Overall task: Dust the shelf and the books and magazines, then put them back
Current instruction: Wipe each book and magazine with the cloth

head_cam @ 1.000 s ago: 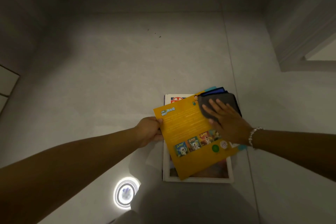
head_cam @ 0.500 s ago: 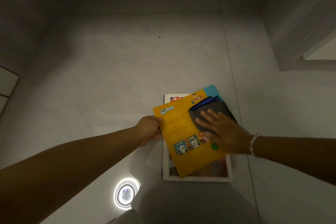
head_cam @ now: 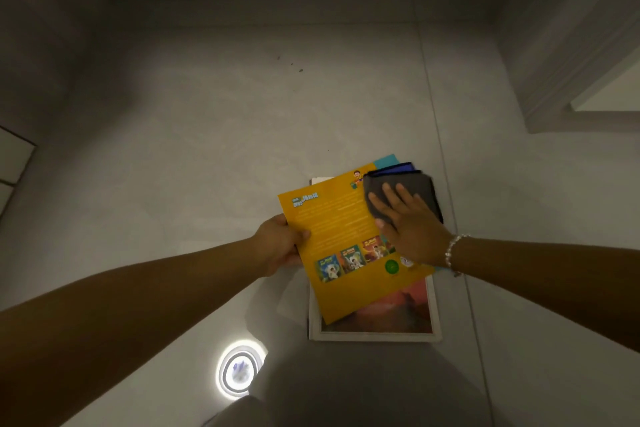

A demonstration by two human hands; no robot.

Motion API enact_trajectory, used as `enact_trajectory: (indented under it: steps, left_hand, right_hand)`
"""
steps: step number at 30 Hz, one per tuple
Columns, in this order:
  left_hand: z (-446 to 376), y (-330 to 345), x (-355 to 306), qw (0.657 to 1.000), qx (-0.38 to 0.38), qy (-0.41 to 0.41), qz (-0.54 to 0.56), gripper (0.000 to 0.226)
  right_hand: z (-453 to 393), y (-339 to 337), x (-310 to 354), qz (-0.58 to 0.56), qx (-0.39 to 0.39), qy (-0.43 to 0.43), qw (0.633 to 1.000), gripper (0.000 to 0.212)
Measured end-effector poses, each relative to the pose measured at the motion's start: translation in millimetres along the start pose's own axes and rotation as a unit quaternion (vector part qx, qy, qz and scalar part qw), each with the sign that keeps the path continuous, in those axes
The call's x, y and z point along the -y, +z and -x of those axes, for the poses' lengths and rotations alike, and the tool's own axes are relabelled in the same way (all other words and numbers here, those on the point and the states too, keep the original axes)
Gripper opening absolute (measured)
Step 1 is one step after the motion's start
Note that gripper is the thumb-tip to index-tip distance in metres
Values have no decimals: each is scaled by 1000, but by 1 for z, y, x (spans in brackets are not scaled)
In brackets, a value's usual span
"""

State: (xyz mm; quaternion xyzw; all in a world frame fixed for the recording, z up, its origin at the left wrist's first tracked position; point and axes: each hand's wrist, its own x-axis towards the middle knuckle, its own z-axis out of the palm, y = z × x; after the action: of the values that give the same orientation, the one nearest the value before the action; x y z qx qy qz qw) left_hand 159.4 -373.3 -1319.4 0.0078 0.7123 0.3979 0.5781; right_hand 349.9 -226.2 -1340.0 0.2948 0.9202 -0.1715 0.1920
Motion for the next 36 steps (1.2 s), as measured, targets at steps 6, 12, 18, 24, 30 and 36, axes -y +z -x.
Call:
enact_trajectory:
  steps: [6, 12, 18, 24, 30, 36]
  left_hand:
    - [-4, 4, 5, 998, -63, 17, -24, 25]
    - [1, 4, 4, 997, -62, 32, -27, 25]
    - [0, 6, 2, 997, -59, 27, -27, 28]
    - [0, 7, 2, 996, -64, 29, -48, 33]
    - [1, 5, 3, 996, -57, 34, -56, 35]
    - [-2, 3, 2, 997, -51, 31, -54, 25]
  right_hand:
    - [49, 34, 54, 73, 43, -235, 968, 68]
    - [64, 40, 12, 101, 10, -172, 980, 54]
    - [45, 22, -31, -9, -3, 0, 1000, 95]
    - [55, 38, 10, -24, -1, -63, 998, 91]
    - [71, 45, 19, -37, 58, -159, 985, 70]
    - [69, 35, -27, -52, 49, -91, 993, 85]
